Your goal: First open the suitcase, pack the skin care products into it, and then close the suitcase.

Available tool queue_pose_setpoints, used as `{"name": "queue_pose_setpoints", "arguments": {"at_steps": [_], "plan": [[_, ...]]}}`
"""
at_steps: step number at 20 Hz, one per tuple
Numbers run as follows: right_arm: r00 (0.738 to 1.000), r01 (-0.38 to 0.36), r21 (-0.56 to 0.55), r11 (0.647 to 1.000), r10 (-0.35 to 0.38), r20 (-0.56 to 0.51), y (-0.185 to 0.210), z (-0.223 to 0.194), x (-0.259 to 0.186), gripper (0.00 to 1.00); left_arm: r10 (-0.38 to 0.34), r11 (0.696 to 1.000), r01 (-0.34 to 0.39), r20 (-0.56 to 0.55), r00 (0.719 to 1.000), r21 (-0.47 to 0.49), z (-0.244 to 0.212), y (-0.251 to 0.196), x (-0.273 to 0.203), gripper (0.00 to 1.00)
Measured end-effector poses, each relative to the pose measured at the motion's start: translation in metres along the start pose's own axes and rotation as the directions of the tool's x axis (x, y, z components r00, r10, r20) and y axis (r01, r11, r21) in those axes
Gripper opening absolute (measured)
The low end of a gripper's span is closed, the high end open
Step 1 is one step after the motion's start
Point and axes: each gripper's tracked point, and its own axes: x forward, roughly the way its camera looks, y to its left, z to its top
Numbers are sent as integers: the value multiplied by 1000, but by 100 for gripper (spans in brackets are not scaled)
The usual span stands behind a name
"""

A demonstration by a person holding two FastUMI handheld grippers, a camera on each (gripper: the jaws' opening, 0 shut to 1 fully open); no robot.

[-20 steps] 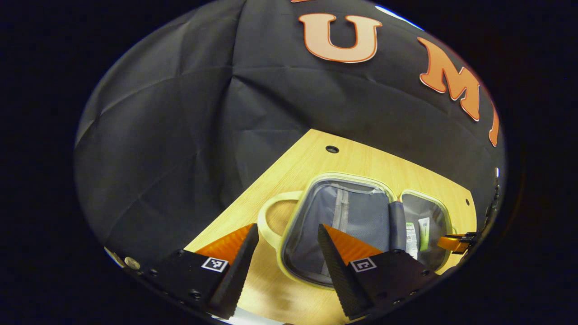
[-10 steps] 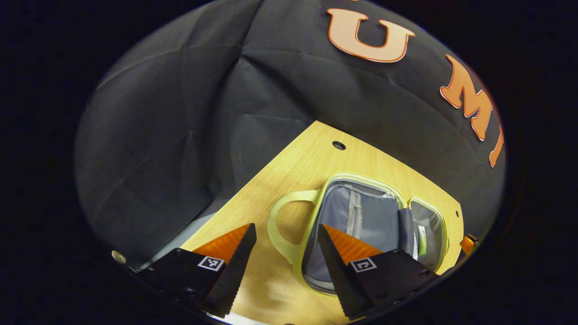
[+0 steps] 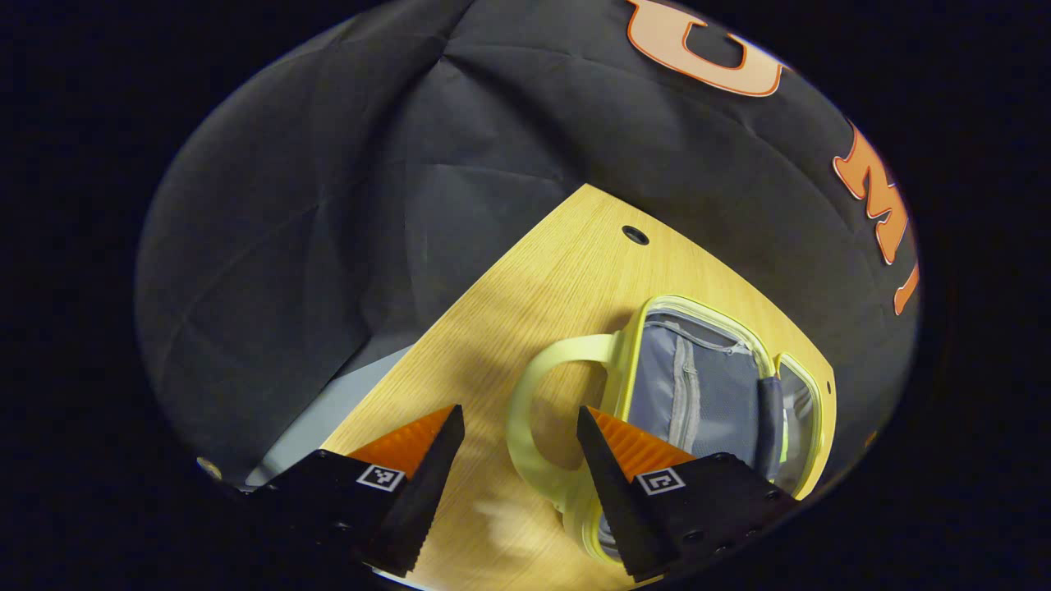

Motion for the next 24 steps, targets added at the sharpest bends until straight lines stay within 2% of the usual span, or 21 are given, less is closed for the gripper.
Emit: {"name": "queue_pose_setpoints", "arguments": {"at_steps": [4,6,7,8,9,12,13,14,17,20,22,24], "plan": [[993,111,-9,994,-110,41,-48,18,-14,92,-36,999,36,-35,999,-4,2,2,16,87],[985,160,-7,987,-160,66,-69,29,-22,92,-40,999,40,-67,997,1,-3,1,25,70],[980,183,-6,983,-181,80,-80,34,-26,92,-44,999,46,-74,996,16,-3,2,30,75],[975,203,-9,979,-202,94,-90,39,-31,92,-48,999,50,-83,995,21,-3,1,34,63],[968,229,-20,973,-226,110,-101,44,-36,92,-17,1000,19,-99,995,17,-5,4,37,52],[934,324,-82,942,-306,184,-140,61,-53,93,25,999,-24,-58,998,23,1,5,42,17],[925,349,-91,933,-327,193,-152,65,-59,93,32,999,-30,-50,998,32,2,4,43,19],[920,359,-89,929,-336,203,-160,67,-65,94,28,999,-27,-35,999,31,7,0,41,12],[910,370,-57,927,-349,224,-180,72,-77,95,-3,997,2,12,1000,73,19,-10,20,13],[903,376,-30,926,-359,236,-198,71,-80,94,-4,990,-10,94,996,139,41,-24,-10,12],[905,370,-39,928,-351,240,-203,66,-78,95,12,988,-35,145,989,153,53,-32,-32,12],[915,343,-36,939,-325,239,-201,64,-74,94,-9,988,-20,192,981,151,61,-48,-55,12]]}}
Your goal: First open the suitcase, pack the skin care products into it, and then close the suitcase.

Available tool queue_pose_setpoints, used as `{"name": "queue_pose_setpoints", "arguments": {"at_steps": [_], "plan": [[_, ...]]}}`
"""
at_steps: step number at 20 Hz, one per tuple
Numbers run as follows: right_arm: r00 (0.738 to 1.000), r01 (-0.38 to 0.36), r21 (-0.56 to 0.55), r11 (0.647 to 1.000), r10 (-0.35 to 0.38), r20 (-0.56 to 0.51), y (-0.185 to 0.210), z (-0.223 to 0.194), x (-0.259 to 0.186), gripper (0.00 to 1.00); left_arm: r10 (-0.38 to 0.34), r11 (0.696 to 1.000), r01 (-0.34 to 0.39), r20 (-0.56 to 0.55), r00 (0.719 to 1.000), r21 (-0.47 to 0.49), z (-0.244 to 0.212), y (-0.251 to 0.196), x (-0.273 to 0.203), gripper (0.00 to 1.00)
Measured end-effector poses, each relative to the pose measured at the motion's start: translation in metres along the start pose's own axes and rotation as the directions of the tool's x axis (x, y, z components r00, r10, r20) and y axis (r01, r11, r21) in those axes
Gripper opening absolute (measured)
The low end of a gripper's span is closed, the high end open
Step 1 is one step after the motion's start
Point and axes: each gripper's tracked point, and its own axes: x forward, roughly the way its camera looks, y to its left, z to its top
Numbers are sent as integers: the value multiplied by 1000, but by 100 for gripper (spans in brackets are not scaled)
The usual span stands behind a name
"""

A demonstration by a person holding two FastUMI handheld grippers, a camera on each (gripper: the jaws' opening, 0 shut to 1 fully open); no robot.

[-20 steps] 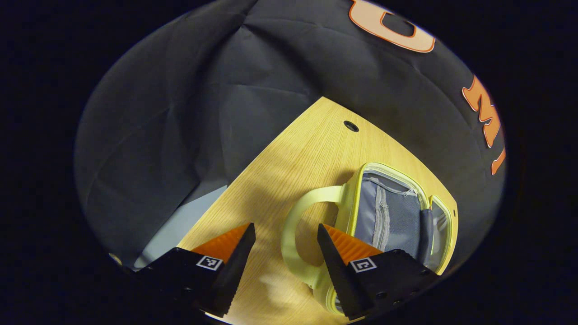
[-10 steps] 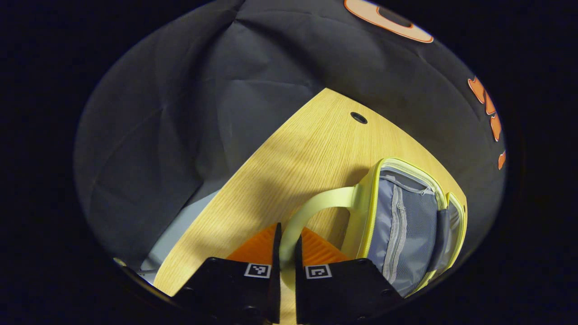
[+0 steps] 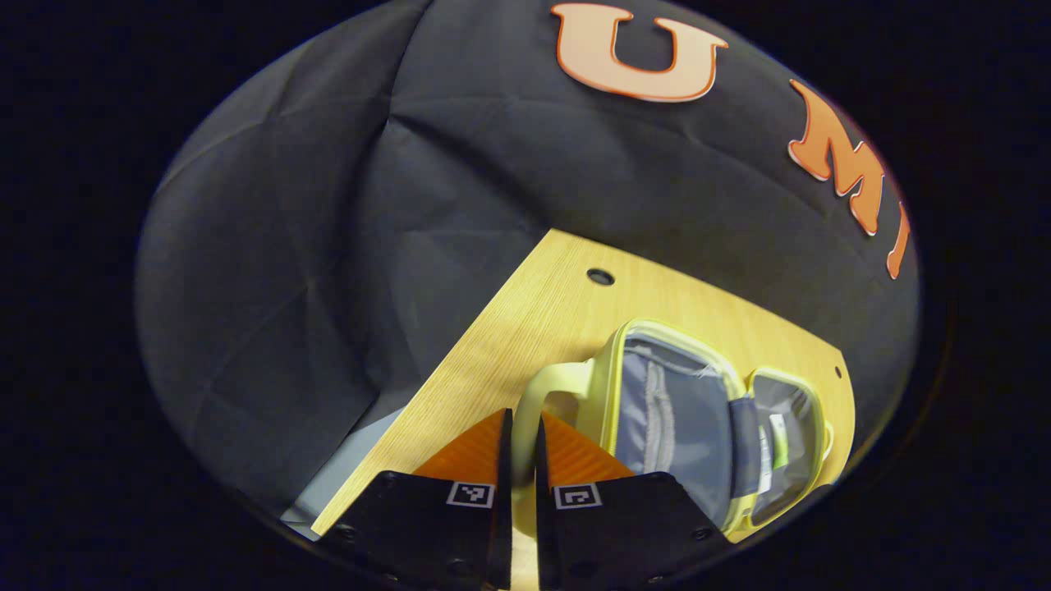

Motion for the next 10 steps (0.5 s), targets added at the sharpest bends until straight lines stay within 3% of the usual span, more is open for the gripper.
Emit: {"name": "queue_pose_setpoints", "arguments": {"at_steps": [10], "plan": [[986,-157,63,986,153,59,28,-2,16,95,-128,991,133,184,975,-16,58,-90,-99,12]]}}
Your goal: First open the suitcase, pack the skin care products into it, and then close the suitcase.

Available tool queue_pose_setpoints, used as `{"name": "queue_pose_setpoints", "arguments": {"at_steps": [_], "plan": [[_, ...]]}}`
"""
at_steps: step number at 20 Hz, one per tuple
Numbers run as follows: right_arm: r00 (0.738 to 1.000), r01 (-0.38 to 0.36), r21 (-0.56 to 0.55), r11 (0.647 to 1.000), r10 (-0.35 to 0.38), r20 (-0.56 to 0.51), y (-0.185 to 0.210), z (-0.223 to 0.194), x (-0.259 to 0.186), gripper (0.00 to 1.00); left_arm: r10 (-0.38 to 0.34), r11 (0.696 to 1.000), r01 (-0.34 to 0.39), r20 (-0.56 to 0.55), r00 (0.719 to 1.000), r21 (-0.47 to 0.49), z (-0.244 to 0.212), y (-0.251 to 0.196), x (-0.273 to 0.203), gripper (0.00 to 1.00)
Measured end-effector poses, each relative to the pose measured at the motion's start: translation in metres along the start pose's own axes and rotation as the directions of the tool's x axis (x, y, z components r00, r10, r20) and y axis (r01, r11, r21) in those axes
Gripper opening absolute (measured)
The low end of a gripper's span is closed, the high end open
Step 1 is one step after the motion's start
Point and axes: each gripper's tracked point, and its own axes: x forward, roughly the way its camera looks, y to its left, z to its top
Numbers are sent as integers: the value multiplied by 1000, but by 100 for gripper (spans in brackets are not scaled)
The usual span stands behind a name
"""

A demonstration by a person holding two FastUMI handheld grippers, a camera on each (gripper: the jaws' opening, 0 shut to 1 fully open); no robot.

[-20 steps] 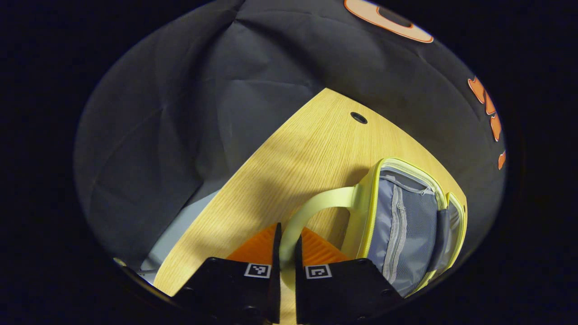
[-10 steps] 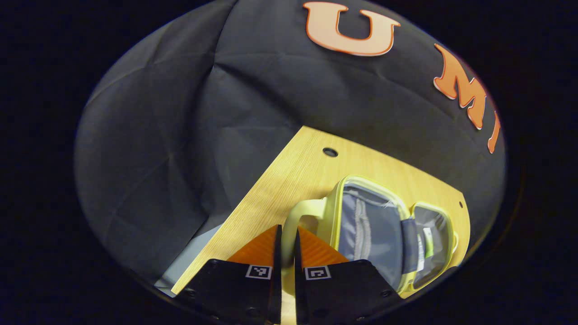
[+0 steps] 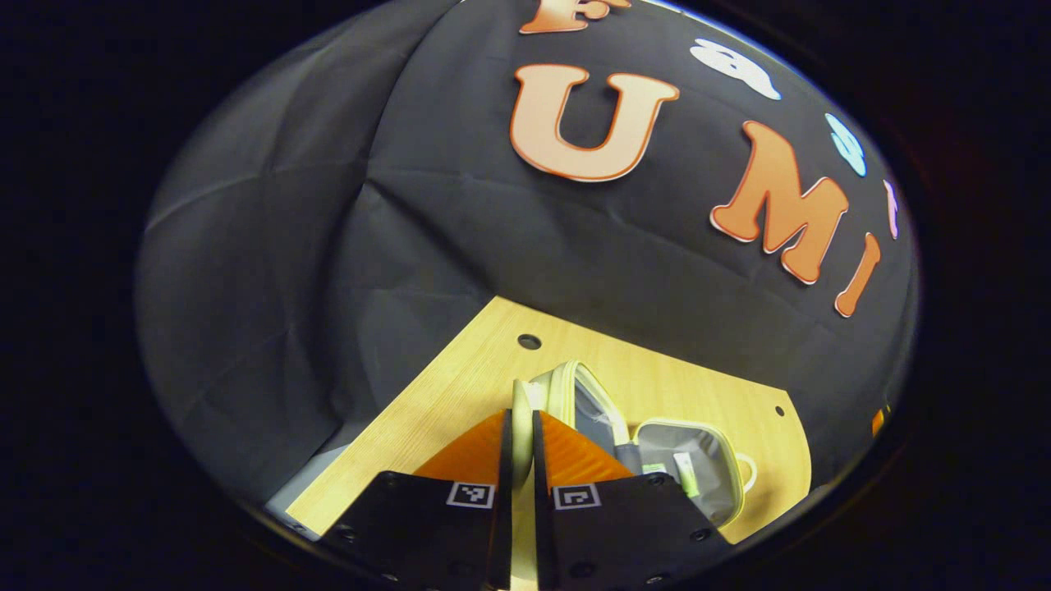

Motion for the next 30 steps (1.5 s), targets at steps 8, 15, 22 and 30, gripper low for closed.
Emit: {"name": "queue_pose_setpoints", "arguments": {"at_steps": [8,15,22,30], "plan": [[997,-83,32,996,82,11,9,-6,3,95,17,995,-19,22,1000,97,11,-34,-26,4],[989,-147,45,988,146,13,26,-9,5,95,-102,979,91,51,994,181,24,-112,-51,5],[979,-202,49,978,201,11,48,-11,2,95,-234,951,218,50,971,219,25,-201,-48,5],[979,-204,54,977,204,5,48,-16,-3,95,-365,895,354,-10,931,272,-5,-274,-39,4]]}}
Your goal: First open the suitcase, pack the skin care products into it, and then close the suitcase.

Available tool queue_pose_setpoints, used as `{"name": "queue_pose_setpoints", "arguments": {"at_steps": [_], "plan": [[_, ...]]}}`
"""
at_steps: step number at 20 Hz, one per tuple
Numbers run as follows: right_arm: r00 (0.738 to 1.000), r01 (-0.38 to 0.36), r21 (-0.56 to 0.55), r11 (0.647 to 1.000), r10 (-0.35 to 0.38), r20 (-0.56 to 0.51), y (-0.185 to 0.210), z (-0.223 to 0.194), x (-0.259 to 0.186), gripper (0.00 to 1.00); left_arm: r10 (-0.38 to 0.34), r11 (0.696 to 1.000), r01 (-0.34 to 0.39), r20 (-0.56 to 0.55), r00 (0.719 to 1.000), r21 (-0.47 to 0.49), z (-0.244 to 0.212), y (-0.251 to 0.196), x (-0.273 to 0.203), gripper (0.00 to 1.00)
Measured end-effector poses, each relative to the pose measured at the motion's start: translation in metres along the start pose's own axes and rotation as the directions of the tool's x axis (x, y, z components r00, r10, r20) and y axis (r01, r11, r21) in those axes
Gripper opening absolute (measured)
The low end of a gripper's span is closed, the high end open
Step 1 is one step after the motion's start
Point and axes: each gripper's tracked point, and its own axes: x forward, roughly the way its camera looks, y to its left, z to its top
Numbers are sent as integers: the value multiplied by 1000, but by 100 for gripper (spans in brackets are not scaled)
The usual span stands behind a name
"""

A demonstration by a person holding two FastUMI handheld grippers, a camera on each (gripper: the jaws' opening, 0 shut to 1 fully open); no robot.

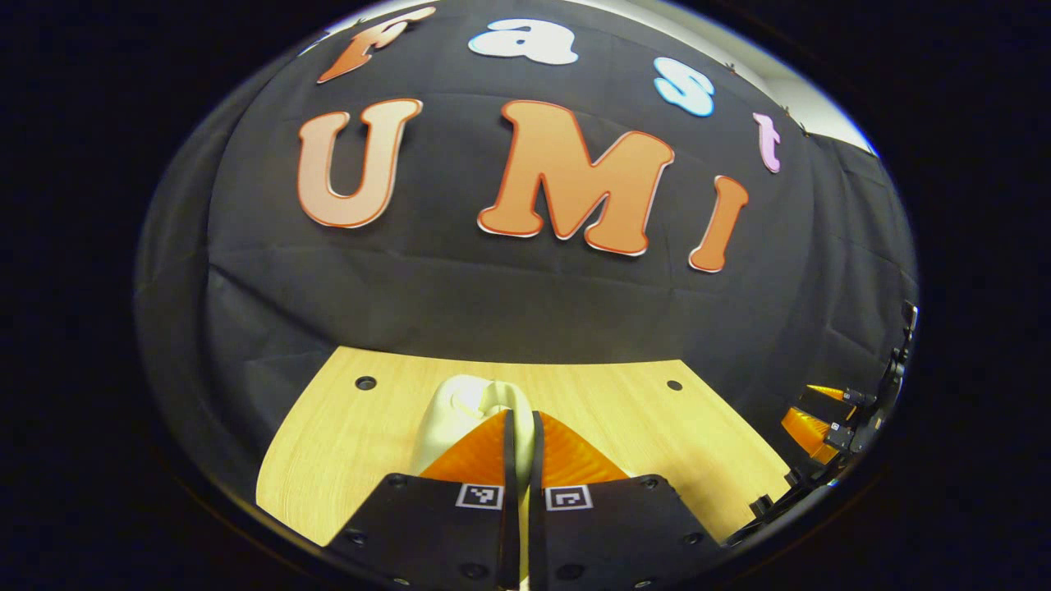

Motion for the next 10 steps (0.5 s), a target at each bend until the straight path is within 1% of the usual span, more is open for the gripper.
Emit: {"name": "queue_pose_setpoints", "arguments": {"at_steps": [1,4,8,10], "plan": [[1000,1,6,1000,-1,-2,-1,-1,0,95,-23,1000,23,-4,1000,3,2,-14,3,5],[1000,12,11,1000,-12,-12,-4,-5,-3,95,-80,997,81,-28,996,6,-12,-49,15,4],[1000,15,18,1000,-15,-23,-6,-11,-6,95,-128,989,134,-83,988,70,-41,-94,35,4],[999,18,23,1000,-17,-30,-7,-13,-6,95,-154,983,165,-123,980,81,-60,-115,43,4]]}}
